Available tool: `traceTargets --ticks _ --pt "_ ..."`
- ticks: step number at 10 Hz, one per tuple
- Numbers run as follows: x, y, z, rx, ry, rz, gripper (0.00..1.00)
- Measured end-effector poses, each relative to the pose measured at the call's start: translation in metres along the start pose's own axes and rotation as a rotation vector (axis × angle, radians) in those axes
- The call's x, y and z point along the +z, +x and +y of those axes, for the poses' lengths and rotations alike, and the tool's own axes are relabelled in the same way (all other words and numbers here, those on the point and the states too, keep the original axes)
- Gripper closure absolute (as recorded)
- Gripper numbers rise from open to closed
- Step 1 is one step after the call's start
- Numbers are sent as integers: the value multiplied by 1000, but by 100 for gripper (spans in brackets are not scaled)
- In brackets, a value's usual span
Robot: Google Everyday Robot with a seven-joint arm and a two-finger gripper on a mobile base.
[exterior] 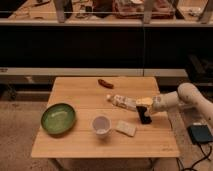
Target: Drag the ceramic bowl in a circle
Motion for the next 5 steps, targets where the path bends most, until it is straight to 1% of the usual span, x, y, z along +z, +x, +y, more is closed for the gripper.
traceTargets --ticks 3,4,5 --pt "0 0 -1 -3 -3 0 20" --pt "0 1 -3 -10 -17 1 20" --pt "5 4 -21 -47 -50 -1 20"
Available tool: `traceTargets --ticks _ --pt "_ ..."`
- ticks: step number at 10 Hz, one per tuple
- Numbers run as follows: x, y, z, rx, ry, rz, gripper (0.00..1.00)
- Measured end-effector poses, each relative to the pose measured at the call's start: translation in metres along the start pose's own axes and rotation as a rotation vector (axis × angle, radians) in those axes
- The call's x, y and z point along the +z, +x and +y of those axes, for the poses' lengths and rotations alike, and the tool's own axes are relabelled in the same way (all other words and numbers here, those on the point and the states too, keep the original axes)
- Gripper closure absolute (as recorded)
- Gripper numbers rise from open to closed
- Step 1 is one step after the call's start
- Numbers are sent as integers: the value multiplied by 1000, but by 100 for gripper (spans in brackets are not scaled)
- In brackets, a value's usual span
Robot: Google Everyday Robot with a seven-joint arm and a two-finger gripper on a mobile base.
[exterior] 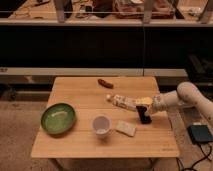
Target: Drag the ceramic bowl in a circle
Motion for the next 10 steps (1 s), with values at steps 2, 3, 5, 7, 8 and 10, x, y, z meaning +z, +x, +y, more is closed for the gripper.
traceTargets --ticks 2,3,5,7,8,10 --pt "19 5 -46 -109 -96 -16 20" --pt "34 3 -68 -175 -155 -28 20" --pt "91 -7 -129 -374 -319 -57 20" --pt "161 -23 -195 -536 -426 -69 20" --pt "190 -28 -223 -577 -438 -68 20" --pt "245 -47 -281 -665 -436 -61 20"
